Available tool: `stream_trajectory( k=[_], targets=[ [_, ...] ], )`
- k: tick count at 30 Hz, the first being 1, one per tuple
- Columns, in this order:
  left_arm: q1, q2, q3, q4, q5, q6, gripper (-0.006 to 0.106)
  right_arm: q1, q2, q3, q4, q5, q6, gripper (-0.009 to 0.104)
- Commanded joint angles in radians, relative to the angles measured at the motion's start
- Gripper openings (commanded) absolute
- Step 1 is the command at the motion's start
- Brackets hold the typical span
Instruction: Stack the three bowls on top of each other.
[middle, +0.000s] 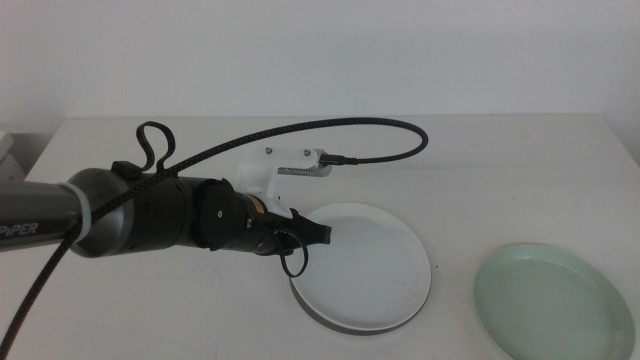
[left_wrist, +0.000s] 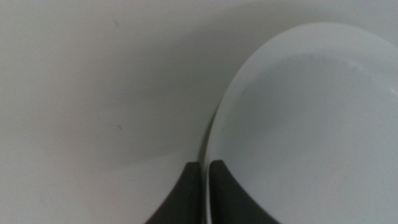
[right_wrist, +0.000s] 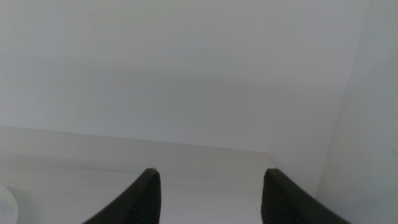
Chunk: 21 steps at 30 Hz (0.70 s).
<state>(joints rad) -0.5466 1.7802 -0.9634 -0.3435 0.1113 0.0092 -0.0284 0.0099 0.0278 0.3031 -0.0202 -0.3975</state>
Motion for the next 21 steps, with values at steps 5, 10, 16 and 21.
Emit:
stream_trajectory(
  k=[5,10,16,21],
  targets=[
    [-0.003,-0.072,-0.021,-0.007,-0.053,0.039,0.049,-0.006,0.011,-0.006,-0.003,-0.078,-0.01,0.043],
    [0.026,-0.167,-0.023,0.002,0.029,0.124,0.101,-0.006,0.011,-0.006,-0.003,-0.078,-0.01,0.043],
    [0.049,-0.431,-0.023,0.002,0.298,0.344,0.105,-0.006,0.011,-0.006,-0.003,-0.078,-0.01,0.043],
    [0.049,-0.674,-0.022,0.002,0.535,0.449,0.105,-0.006,0.011,-0.006,-0.003,-0.078,-0.01,0.043]
  ],
)
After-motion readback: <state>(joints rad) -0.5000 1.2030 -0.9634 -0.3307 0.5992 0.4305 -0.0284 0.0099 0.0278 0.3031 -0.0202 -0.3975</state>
